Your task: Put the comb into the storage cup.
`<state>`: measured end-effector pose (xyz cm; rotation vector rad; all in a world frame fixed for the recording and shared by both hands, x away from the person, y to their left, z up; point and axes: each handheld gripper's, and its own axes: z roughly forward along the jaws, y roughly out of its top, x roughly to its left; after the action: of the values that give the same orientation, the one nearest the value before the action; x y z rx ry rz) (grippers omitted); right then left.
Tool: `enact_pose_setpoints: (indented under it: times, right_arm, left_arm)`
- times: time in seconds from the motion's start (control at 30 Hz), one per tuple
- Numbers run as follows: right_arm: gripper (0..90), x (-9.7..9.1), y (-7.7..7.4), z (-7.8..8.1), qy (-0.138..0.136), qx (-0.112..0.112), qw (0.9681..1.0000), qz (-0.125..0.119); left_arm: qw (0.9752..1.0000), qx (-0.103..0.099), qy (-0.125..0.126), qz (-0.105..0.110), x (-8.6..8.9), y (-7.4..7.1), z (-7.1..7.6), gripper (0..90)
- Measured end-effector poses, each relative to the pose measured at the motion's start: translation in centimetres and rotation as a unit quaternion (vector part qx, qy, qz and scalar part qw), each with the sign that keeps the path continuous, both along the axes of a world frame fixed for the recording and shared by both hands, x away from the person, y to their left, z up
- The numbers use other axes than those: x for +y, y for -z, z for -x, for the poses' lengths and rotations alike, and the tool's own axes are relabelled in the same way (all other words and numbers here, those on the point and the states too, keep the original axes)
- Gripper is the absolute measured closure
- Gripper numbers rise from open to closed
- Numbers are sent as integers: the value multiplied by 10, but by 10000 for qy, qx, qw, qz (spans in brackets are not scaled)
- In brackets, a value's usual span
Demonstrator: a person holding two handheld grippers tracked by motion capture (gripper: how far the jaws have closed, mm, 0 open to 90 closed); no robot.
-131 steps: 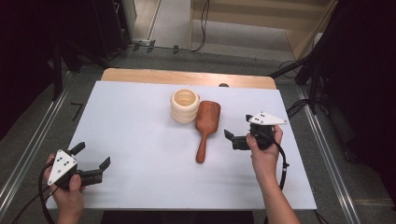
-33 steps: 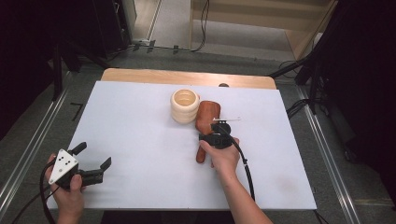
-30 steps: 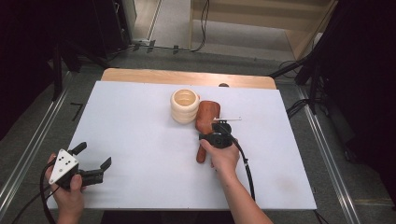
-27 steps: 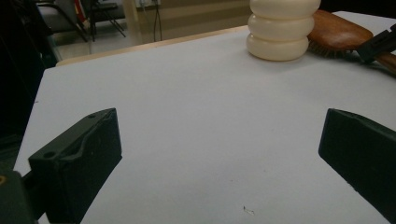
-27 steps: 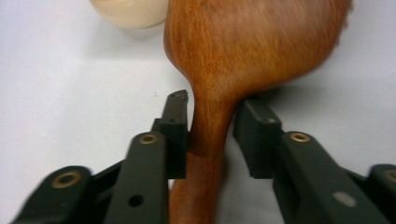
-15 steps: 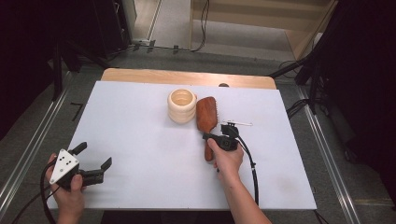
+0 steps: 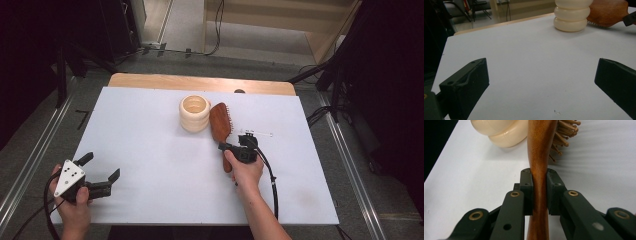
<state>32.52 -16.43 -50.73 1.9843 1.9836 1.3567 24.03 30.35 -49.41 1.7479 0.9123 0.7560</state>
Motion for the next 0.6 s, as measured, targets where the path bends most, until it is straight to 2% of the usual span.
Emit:
enact_pose_setpoints:
  times: [0.03,0.1,0.2,0.43,0.6]
  right_arm:
    - [767,0,0,0,0,0,10000,0]
    - [768,-2,2,1,-2,0,9998,-193]
    - [768,-2,0,2,-1,-118,9998,-187]
    - [768,-5,-4,4,38,-220,9996,-181]
    - [768,-10,-7,7,86,-398,9990,-186]
  left_arm:
    - [10000,0,0,0,0,0,0,0]
    - [10000,1,2,-2,0,0,0,0]
    - [10000,4,1,4,0,0,0,0]
    - [10000,-10,30,-28,0,0,0,0]
    - [10000,-4,14,18,0,0,0,0]
